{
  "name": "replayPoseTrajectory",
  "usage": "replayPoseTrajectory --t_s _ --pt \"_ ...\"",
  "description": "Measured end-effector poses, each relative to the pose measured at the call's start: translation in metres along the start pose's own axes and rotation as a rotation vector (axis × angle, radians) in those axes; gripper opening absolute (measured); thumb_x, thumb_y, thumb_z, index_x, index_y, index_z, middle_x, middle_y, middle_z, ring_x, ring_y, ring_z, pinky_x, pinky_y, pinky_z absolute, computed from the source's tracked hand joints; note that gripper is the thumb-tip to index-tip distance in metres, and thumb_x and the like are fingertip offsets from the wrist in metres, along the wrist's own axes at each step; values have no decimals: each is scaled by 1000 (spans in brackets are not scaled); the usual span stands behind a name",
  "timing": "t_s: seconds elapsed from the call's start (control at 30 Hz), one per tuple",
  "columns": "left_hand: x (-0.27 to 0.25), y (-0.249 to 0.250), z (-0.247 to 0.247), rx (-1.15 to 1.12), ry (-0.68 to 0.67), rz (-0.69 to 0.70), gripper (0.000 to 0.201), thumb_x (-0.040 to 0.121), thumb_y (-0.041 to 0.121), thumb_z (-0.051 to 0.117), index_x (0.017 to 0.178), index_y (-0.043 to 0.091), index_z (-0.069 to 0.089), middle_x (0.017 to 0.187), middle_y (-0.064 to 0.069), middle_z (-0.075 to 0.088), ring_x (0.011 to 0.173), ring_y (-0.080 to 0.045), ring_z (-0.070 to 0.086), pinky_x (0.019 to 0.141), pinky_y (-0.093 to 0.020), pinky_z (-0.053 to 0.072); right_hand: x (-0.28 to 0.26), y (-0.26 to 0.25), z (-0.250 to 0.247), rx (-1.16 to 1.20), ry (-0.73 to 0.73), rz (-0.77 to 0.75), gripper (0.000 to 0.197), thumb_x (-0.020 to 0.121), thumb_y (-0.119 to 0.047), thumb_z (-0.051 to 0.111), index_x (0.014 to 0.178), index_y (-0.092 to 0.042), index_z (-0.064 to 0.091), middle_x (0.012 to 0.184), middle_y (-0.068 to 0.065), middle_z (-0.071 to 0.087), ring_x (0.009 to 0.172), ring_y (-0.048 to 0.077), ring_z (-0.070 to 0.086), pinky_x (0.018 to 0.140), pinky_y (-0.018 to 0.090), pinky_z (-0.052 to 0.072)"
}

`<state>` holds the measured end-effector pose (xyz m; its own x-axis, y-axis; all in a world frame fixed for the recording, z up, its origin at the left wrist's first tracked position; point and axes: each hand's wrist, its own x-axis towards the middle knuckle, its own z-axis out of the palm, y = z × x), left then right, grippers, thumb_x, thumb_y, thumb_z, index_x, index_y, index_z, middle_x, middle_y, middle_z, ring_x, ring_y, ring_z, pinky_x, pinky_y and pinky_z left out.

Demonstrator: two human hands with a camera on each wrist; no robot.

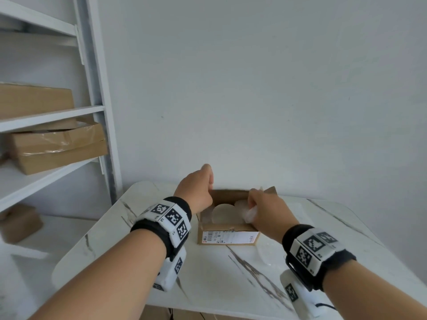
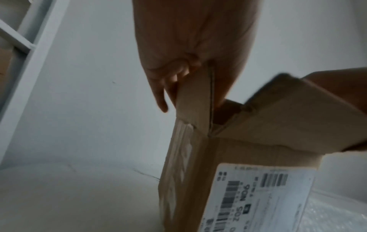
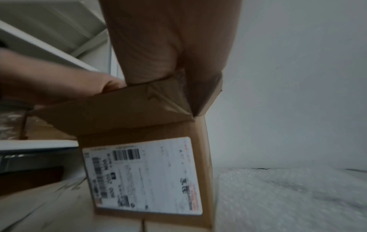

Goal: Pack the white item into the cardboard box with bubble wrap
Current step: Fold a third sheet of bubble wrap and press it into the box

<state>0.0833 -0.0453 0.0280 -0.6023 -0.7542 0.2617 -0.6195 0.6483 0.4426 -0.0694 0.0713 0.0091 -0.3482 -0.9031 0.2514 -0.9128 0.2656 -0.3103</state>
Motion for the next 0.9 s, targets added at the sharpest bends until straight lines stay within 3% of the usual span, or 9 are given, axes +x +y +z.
replayPoseTrajectory --t_s 0.07,0.17,0.23,0.3,0.37,0.47,0.63,0.8,0.9 --pt "-1 3 -2 -95 46 -42 37 78 0 59 105 20 41 96 2 60 88 -19 59 74 -28 50 -8 -4 4 -30 -19 -19 13 84 -19 51 80 -21 39 70 -3 51 66 21 48 50 23 34" --pt "-1 7 0 -83 -55 -71 38 86 19 63 122 21 52 111 0 63 103 -21 61 83 -30 48 -18 -7 6 -46 -30 -35 11 86 -17 48 84 -19 38 72 -1 51 67 23 50 48 24 32" --pt "-1 7 2 -82 -51 -61 14 90 27 60 85 15 65 88 -2 67 87 -22 63 71 -28 46 -22 -8 6 -60 -40 -46 10 86 -16 48 86 -19 38 72 -2 52 67 22 51 48 25 34" --pt "0 3 6 -83 -14 -48 41 90 29 60 55 15 45 58 0 50 62 -20 51 55 -27 36 -21 -7 5 -58 10 -34 11 87 -16 47 83 -19 36 65 -3 49 59 21 47 45 25 31" --pt "-2 1 8 -102 13 -33 46 89 29 61 53 15 37 54 1 43 58 -20 46 55 -28 33 -20 -8 1 -40 155 -4 14 88 -20 47 80 -18 35 55 -1 44 49 21 41 42 27 27" --pt "-7 2 9 -88 10 15 36 91 30 59 63 10 51 63 -1 51 66 -24 53 62 -32 41 -20 -10 -4 -238 295 -46 26 79 -16 61 74 -18 36 49 -6 31 46 22 36 40 24 18" --pt "-11 7 12 -72 -4 91 40 92 32 57 59 15 43 60 1 48 64 -21 50 59 -29 36 -18 -16 -9 -427 120 -56 5 89 -15 47 90 -18 50 92 3 65 79 28 61 60 29 34" --pt "-11 7 13 -102 10 72 48 91 32 59 55 16 32 54 3 38 51 -15 37 51 -28 27 -19 -10 -6 -297 11 -31 6 86 -17 49 82 -21 50 89 3 68 70 21 49 62 28 39" --pt "-9 6 12 -129 5 46 45 90 33 60 58 15 34 54 2 37 52 -17 37 52 -28 27 -23 -6 0 -264 -123 -68 18 85 -18 49 102 -18 51 97 3 66 74 19 51 64 27 41"
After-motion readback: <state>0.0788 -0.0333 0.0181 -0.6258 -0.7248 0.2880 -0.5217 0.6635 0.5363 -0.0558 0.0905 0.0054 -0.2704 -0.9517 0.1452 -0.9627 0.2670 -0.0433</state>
